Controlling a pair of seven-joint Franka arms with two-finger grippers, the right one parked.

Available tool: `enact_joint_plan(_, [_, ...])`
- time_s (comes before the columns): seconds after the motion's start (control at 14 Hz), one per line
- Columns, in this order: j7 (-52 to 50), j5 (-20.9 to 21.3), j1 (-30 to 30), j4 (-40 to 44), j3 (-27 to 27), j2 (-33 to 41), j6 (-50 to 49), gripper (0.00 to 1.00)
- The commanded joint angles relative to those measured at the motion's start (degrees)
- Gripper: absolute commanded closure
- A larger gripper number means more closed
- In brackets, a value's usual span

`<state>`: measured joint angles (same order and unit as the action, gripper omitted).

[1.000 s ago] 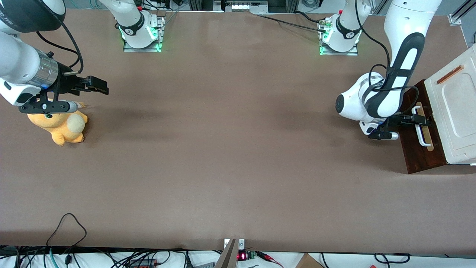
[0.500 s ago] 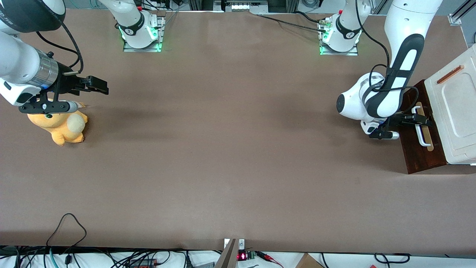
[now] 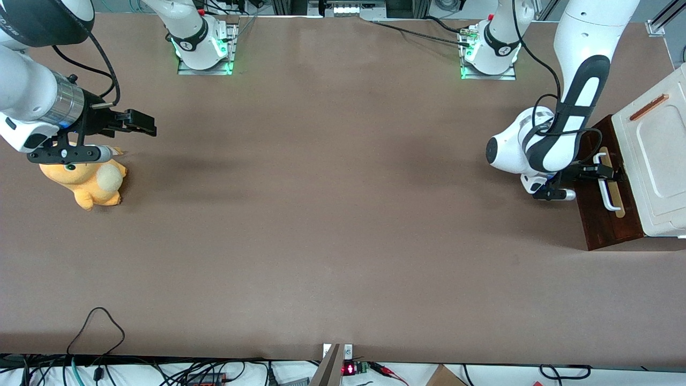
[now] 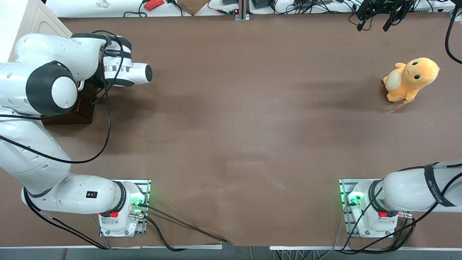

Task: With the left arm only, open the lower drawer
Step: 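Close the left gripper around the white bar handle of the lower drawer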

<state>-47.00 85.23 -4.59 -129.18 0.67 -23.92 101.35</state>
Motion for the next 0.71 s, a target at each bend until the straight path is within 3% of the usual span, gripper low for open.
enact_joint_plan(0.0, [-1.07,1.69,0.11,-0.28,-0.23,0.01,0.42,0.52])
enact_joint_plan(0.29, [-1.16,1.60,0.11,-0.28,-0.23,0.01,0.42,0.58])
enact_joint_plan(0.64, [-1.16,1.60,0.02,-0.28,-0.23,0.10,0.42,0.80])
